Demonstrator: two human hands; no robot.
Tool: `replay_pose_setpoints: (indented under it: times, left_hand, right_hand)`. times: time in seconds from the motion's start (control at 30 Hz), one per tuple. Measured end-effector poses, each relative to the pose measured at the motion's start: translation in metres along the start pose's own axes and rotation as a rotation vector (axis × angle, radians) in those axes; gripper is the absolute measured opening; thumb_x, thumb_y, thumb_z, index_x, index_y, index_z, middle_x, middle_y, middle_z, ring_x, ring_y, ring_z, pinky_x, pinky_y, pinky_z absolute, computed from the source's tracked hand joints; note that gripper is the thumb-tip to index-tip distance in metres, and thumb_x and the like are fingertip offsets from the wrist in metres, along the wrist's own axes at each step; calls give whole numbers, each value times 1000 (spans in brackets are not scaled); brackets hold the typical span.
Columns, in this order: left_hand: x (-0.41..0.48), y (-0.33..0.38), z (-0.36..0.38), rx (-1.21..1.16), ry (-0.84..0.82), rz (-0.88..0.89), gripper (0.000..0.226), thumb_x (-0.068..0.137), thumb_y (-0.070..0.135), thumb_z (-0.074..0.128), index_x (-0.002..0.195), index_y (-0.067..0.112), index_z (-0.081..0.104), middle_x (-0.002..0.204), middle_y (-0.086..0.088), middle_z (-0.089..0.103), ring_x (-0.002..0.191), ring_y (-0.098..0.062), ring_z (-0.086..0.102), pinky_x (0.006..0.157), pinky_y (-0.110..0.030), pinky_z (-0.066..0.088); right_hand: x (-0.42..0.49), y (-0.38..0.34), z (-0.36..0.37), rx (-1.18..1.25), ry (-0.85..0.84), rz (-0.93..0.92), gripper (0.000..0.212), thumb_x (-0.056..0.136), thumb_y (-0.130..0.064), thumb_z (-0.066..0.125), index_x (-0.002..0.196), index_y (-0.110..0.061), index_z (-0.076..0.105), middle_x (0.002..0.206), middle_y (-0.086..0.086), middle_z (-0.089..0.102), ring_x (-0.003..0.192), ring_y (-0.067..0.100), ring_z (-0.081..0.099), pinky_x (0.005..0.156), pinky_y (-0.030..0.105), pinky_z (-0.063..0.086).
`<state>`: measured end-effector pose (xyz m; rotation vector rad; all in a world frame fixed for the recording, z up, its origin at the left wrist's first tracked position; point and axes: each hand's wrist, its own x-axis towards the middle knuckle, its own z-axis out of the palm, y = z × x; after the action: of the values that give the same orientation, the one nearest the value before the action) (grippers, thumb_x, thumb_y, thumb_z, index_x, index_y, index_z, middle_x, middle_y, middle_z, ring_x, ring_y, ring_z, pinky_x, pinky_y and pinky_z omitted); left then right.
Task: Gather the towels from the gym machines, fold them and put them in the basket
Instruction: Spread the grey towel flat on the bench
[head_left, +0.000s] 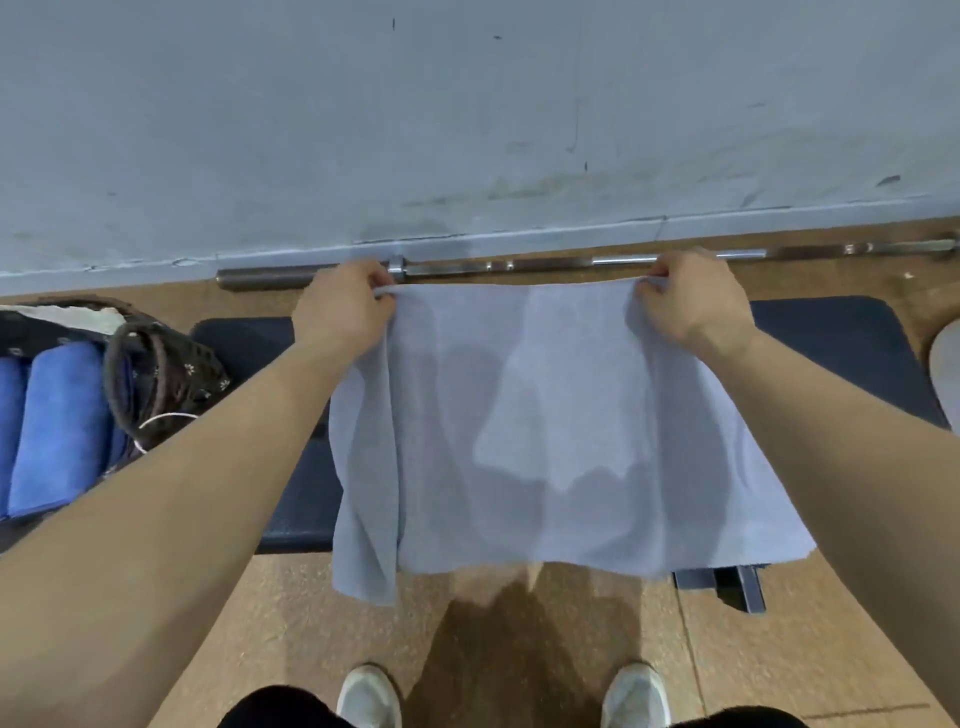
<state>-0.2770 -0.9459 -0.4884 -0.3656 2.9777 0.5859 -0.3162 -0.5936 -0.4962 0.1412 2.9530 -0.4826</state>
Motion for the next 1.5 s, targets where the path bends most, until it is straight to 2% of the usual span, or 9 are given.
replay_pose_setpoints:
  times: [0.27, 0.37, 0.6, 0.83, 1.03, 1.13, 1.23, 1.33, 1.5]
  left_hand:
    - [-14, -20, 22, -214, 128, 126, 42, 95, 17, 55, 136, 22, 54, 137, 0, 54, 116, -24, 57, 101, -39, 46]
    - [-39, -37, 12, -269, 234, 92, 40, 94, 10, 48, 132, 21, 56, 136, -1, 51, 107, -26, 60, 93, -37, 48]
    - [-104, -72, 10, -211, 69, -148, 45, 94, 20, 56, 137, 9, 51, 124, -11, 61, 114, -28, 56, 88, -34, 44]
    - [-119, -54, 12, -386, 6, -113, 14, 96, 30, 57, 101, 20, 66, 88, 9, 62, 88, -14, 59, 76, -32, 48]
    - [-101, -46, 9, -620, 19, -193, 35, 101, 25, 44, 68, 13, 48, 67, 0, 49, 62, -13, 45, 60, -28, 38]
    - [-93, -47, 8, -725, 46, -268, 11, 96, 23, 56, 90, 14, 57, 86, 5, 59, 76, -9, 54, 70, -27, 42]
    - [-87, -44, 3, -893, 59, -316, 24, 87, 13, 68, 106, 20, 56, 100, 7, 58, 88, -9, 57, 76, -24, 46]
    - [-80, -45, -11, -733, 195, -199, 27, 84, 2, 60, 101, 23, 56, 102, 3, 59, 87, -14, 57, 73, -18, 45]
    - [-69, -61, -29, -60, 205, -82, 47, 82, -6, 40, 116, 22, 53, 121, -8, 47, 98, -34, 54, 78, -42, 46]
  right_hand:
    - [-9, 0, 27, -22, 130, -37, 40, 92, -21, 53, 132, -16, 60, 132, 18, 50, 113, 44, 54, 91, 44, 48]
    - [-35, -21, 22, 5, 225, -71, 46, 92, -20, 54, 137, -17, 55, 137, 15, 47, 119, 43, 49, 91, 46, 47]
    - [-141, -107, 61, 44, -50, -431, 44, 93, -27, 53, 137, -23, 58, 140, 2, 51, 123, 32, 50, 99, 40, 44]
    - [-186, -147, 116, -67, -143, -590, 61, 101, -48, 36, 158, -33, 21, 165, -4, 19, 151, 23, 17, 122, 37, 13]
    - [-189, -145, 125, -153, -115, -595, 67, 96, -69, 19, 157, -44, 8, 167, -6, 10, 152, 21, 7, 123, 41, 8]
    - [-189, -146, 124, -152, -118, -596, 76, 90, -79, 13, 157, -44, 4, 167, -7, 8, 152, 21, 5, 122, 43, 8]
    - [-189, -146, 125, -146, -103, -586, 78, 92, -75, 13, 159, -37, 4, 167, -8, 8, 152, 19, 5, 122, 42, 8]
    - [-188, -146, 127, -132, -76, -586, 69, 98, -63, 15, 159, -31, 11, 166, -7, 13, 152, 19, 9, 122, 41, 10]
    - [-188, -146, 128, -147, -78, -607, 59, 100, -56, 20, 157, -42, 17, 166, -5, 12, 151, 23, 8, 122, 42, 8]
